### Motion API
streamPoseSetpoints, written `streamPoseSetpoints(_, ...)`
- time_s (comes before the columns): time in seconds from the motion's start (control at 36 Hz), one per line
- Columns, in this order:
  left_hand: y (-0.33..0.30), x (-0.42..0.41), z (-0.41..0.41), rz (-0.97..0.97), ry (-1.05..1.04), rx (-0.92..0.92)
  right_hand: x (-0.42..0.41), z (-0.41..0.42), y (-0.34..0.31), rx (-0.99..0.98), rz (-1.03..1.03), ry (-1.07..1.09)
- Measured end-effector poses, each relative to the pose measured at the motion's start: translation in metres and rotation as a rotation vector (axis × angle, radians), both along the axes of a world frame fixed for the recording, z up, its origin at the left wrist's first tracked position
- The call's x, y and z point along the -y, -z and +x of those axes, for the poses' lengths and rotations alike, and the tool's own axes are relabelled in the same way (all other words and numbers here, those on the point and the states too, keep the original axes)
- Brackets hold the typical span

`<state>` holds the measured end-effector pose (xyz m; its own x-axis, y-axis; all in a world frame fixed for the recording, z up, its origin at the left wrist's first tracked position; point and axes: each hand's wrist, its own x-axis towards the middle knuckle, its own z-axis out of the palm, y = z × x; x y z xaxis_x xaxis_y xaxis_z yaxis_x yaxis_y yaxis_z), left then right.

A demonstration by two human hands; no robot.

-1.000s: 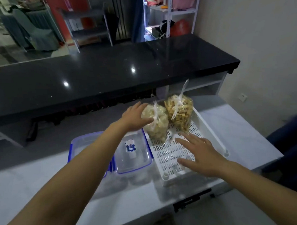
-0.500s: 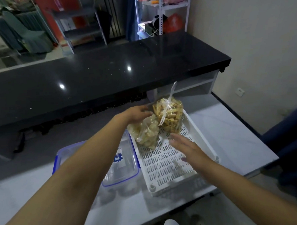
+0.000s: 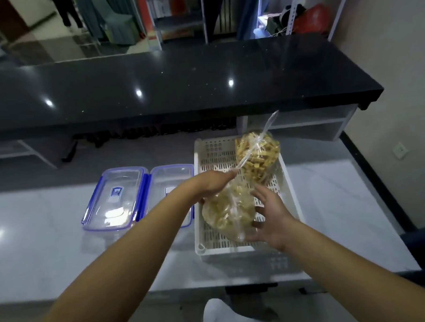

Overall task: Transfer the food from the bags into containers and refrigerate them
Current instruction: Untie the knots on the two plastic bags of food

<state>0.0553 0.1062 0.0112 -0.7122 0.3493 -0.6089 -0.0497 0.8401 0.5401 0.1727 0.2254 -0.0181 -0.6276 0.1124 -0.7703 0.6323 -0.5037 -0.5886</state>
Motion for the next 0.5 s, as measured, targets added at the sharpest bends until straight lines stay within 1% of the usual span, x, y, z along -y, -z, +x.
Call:
streamPoseSetpoints(0.17, -0.003, 0.014, 0.029, 0.091, -0.137, -0.017, -0.008, -0.005, 0.002, -0.008, 0.092, -0.202)
streamPoseSetpoints(0.25, -0.005, 0.017, 0.04, 0.143, -0.193, 0.015, -0.019, -0.016, -0.006, 0.001, 0.157, -0.305)
streamPoseSetpoints(0.33, -0.006, 0.016, 0.053, 0.217, -0.268, 0.076, -0.031, -0.028, -0.016, -0.032, 0.194, -0.401)
streamPoseSetpoints(0.42, -0.006, 0.015, 0.067, 0.29, -0.298, 0.15, -0.043, -0.038, -0.023, -0.082, 0.313, -0.58)
streamPoseSetpoints(0.5, 0.001, 0.019, 0.083, 0.287, -0.279, 0.168, -0.052, -0.037, -0.025, -0.141, 0.415, -0.742)
